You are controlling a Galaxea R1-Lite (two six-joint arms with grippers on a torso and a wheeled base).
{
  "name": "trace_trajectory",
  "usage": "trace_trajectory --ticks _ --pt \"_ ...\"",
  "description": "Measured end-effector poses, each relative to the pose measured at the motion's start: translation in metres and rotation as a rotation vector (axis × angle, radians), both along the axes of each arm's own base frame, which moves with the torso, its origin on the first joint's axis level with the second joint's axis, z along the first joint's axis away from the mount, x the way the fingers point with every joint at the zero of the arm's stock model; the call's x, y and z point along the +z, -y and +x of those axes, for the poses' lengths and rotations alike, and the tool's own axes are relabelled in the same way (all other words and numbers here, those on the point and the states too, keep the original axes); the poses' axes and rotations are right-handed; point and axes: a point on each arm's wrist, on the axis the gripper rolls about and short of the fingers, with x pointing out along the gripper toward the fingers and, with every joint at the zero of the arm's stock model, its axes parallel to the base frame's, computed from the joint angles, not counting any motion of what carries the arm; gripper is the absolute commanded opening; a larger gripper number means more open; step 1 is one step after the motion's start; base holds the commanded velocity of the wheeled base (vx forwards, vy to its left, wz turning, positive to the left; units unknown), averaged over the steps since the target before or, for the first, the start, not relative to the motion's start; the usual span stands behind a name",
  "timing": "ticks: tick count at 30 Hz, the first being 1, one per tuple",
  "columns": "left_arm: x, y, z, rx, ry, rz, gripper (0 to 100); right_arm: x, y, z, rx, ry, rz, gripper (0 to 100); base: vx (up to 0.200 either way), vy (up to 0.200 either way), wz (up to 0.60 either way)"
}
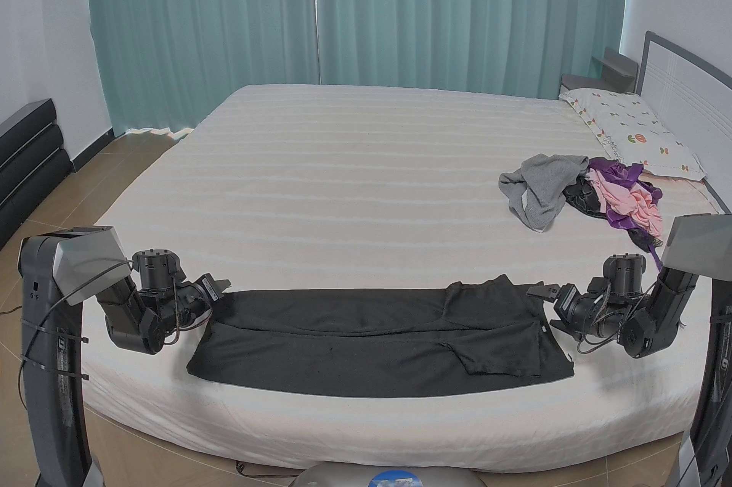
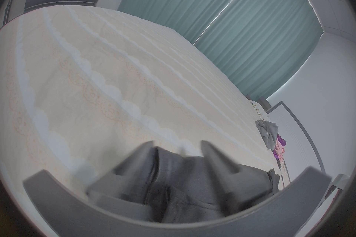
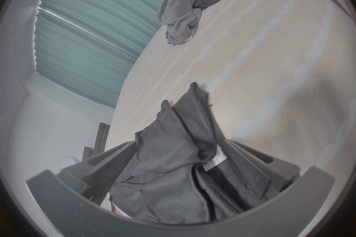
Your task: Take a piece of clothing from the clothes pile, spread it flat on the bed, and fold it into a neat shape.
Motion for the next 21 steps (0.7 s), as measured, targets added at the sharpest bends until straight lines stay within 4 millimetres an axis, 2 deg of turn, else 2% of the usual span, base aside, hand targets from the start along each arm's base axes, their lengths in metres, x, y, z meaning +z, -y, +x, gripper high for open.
trace_trajectory --ticks 12,21 --pt "0.003 -0.006 0.011 0.131 0.046 0.033 0 0.000 0.003 0.000 -0.011 0.000 0.000 100 0.000 0.000 0.00" --pt "0.005 -0.007 0.016 0.143 0.060 0.015 0 -0.001 0.003 0.000 -0.009 -0.002 0.000 100 0.000 0.000 0.00"
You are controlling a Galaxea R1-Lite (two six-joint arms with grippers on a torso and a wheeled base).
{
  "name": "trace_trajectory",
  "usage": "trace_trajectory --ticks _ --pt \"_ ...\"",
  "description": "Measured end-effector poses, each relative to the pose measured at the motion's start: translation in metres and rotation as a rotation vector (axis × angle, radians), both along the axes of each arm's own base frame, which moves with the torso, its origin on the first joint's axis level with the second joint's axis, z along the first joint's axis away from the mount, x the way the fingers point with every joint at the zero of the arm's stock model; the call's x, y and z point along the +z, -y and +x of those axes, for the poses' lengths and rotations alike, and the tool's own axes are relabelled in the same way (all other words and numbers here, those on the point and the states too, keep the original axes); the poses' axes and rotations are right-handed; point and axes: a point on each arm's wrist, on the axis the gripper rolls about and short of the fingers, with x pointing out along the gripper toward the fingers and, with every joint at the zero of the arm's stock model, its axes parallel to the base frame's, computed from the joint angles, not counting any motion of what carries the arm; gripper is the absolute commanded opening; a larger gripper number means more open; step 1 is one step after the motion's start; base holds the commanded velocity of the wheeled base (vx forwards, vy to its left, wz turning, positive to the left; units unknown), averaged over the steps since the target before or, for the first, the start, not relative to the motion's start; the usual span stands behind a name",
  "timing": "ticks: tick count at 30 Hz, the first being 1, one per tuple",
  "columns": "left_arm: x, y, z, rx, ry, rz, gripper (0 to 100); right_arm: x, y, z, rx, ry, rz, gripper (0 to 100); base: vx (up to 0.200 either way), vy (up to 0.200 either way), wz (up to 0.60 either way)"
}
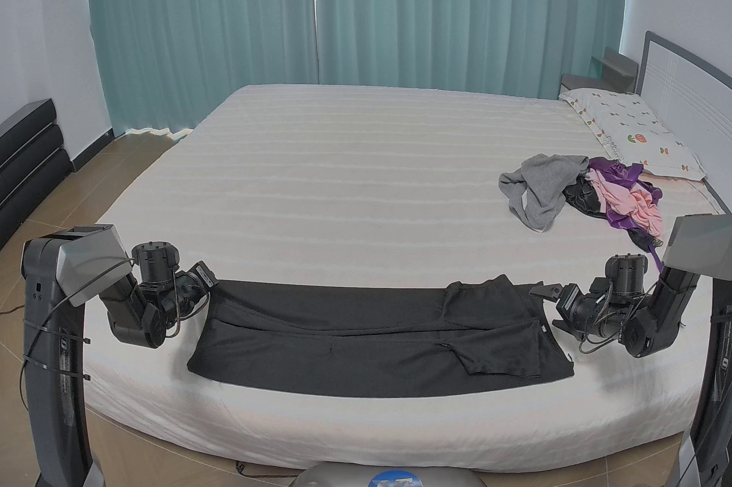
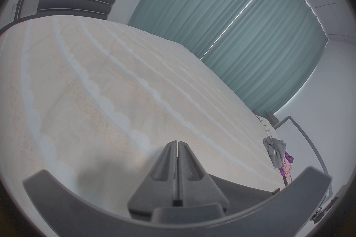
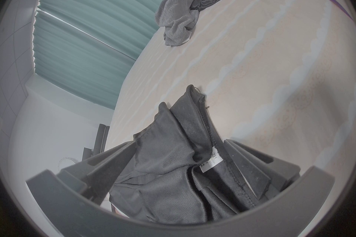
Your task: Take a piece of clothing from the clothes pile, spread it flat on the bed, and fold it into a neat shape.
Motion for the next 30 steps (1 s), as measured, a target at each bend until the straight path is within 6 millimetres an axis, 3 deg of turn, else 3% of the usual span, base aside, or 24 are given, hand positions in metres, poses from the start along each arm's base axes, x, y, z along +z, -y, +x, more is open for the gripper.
trace_trajectory --ticks 14,15,25,30 --pt "-0.004 0.000 0.005 0.007 0.006 -0.018 0 0.000 0.000 0.000 0.000 -0.001 0.000 100 0.000 0.000 0.00" --pt "-0.004 0.000 0.005 0.007 0.005 -0.018 100 0.000 0.000 0.000 0.001 0.000 0.000 100 0.000 0.000 0.00" --pt "-0.005 0.000 0.007 0.018 0.006 -0.041 100 0.000 -0.001 0.000 0.003 -0.001 0.000 100 0.000 0.000 0.00" --pt "0.012 0.001 0.005 0.058 0.027 -0.136 100 -0.001 -0.001 0.000 0.003 -0.002 0.000 100 0.000 0.000 0.00"
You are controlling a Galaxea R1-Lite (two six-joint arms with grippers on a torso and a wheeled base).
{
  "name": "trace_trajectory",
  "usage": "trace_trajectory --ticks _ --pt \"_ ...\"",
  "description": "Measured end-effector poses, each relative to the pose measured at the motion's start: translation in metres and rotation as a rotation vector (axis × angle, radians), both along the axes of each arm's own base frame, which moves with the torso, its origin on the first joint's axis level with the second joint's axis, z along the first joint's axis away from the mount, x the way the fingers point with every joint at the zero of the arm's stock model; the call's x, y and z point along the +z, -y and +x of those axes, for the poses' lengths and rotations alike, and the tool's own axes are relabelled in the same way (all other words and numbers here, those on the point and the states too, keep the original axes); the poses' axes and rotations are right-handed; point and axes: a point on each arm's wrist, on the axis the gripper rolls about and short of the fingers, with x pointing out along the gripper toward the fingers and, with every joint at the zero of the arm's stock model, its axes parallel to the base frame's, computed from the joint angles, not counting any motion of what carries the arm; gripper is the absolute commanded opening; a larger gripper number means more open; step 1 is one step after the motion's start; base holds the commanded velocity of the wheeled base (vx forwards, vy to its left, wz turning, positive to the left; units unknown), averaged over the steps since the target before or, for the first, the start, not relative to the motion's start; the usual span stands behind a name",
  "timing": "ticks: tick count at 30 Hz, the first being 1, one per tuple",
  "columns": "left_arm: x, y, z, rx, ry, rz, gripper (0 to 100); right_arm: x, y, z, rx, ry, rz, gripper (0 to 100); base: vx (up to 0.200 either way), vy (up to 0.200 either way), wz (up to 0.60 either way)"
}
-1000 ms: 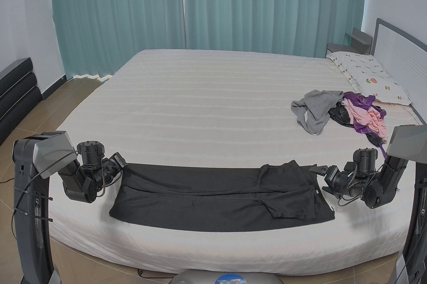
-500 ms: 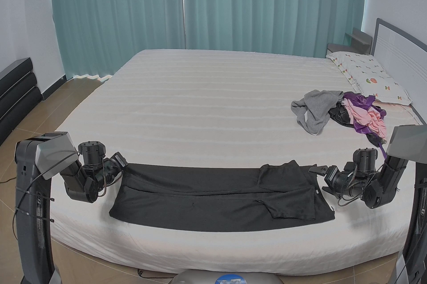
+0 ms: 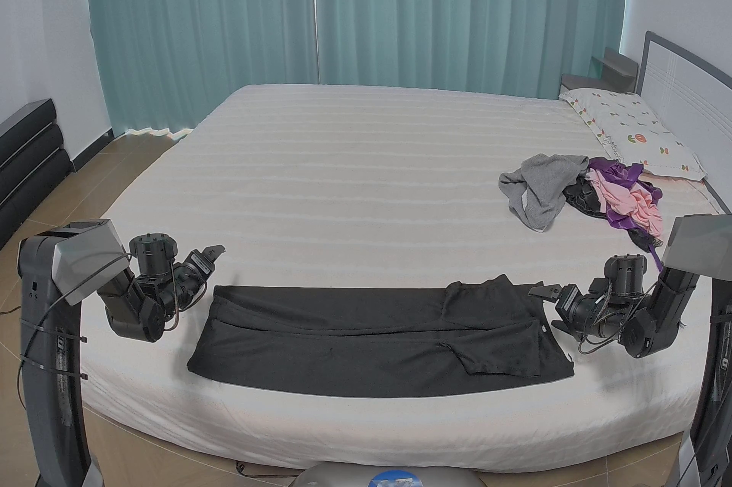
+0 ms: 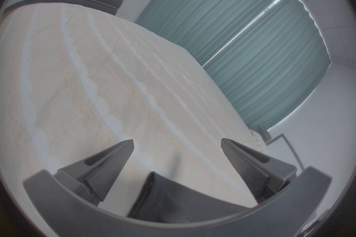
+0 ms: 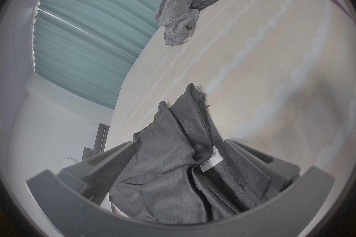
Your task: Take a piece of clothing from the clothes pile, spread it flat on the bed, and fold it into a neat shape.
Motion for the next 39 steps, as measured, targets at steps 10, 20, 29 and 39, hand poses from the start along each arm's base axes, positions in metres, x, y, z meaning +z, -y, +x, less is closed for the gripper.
trace_trajectory --ticks 10,20,29,39 --pt "0.030 0.029 -0.021 -0.049 0.001 -0.065 100 0.000 0.000 0.000 0.000 -0.001 0.000 100 0.000 0.000 0.00" --pt "0.024 0.051 -0.034 -0.112 -0.062 -0.062 100 0.000 -0.001 -0.001 0.002 0.000 0.000 100 0.000 0.000 0.00" --pt "0.013 0.050 -0.065 -0.123 -0.148 -0.042 100 -0.001 0.000 -0.002 0.000 -0.003 0.000 100 0.000 0.000 0.00" --pt "0.021 0.047 -0.082 -0.115 -0.164 0.028 100 -0.001 0.001 -0.003 -0.002 -0.008 0.002 100 0.000 0.000 0.00"
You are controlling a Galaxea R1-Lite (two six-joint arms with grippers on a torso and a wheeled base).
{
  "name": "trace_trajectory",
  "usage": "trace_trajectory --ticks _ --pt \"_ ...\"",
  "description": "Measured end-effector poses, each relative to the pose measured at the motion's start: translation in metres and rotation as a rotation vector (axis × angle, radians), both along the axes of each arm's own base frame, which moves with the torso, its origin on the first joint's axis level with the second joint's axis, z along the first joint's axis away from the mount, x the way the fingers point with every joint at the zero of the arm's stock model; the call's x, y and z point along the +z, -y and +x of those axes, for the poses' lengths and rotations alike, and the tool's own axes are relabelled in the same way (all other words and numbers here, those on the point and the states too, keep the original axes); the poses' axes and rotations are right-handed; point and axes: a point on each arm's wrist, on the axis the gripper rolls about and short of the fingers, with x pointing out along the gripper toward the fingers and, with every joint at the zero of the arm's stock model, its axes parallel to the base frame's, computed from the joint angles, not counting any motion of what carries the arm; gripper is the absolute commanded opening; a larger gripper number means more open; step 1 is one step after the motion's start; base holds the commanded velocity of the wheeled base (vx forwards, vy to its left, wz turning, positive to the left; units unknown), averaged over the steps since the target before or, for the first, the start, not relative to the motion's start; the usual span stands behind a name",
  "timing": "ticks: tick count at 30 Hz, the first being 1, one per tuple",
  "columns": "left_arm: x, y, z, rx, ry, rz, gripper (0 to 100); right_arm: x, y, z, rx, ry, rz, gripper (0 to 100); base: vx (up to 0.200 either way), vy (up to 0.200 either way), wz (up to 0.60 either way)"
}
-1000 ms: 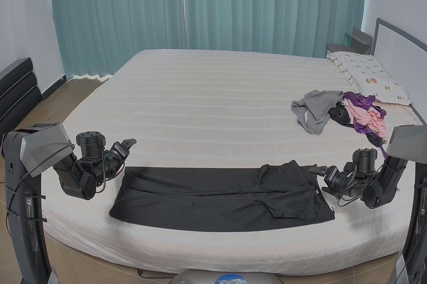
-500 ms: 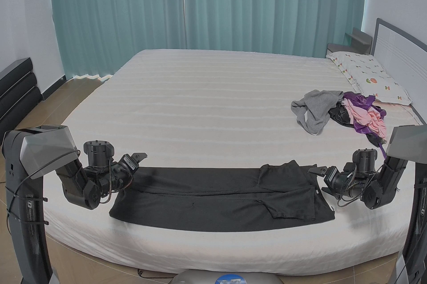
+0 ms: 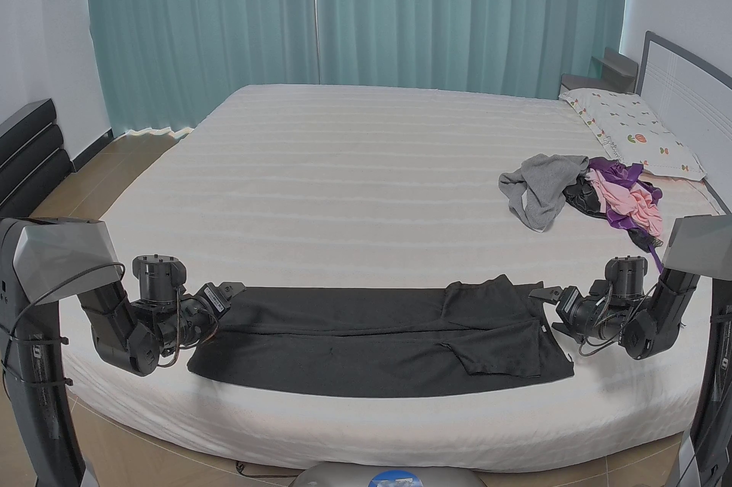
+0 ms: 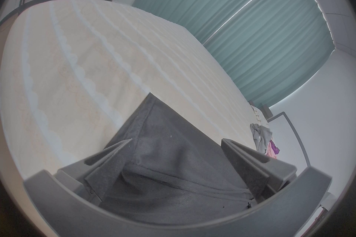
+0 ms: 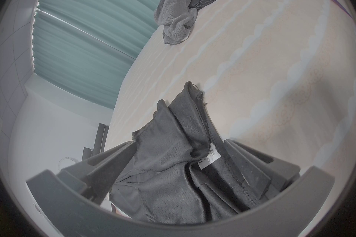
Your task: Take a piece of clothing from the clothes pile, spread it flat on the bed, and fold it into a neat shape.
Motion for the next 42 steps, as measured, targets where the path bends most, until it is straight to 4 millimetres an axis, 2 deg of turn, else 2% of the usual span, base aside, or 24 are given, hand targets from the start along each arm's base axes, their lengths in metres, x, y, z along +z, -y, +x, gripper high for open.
trace_trajectory --ticks 12,22,23,36,42 --pt "-0.004 -0.007 -0.021 -0.002 -0.100 0.095 100 0.000 -0.001 -0.002 0.004 -0.006 0.000 100 0.000 0.000 0.00" --pt "-0.007 -0.005 -0.013 -0.002 -0.090 0.103 100 0.000 -0.002 -0.003 0.005 -0.006 0.000 100 0.000 0.000 0.00" --pt "-0.007 -0.005 -0.011 -0.002 -0.087 0.103 0 0.000 -0.002 -0.003 0.004 -0.006 0.000 100 0.000 0.000 0.00" --pt "-0.014 -0.010 -0.005 0.017 -0.092 0.102 0 0.005 -0.002 -0.003 0.002 -0.005 0.002 100 0.000 0.000 0.00" --pt "-0.007 -0.011 -0.006 0.026 -0.073 0.102 0 0.014 -0.008 -0.006 0.001 -0.003 0.016 100 0.000 0.000 0.00"
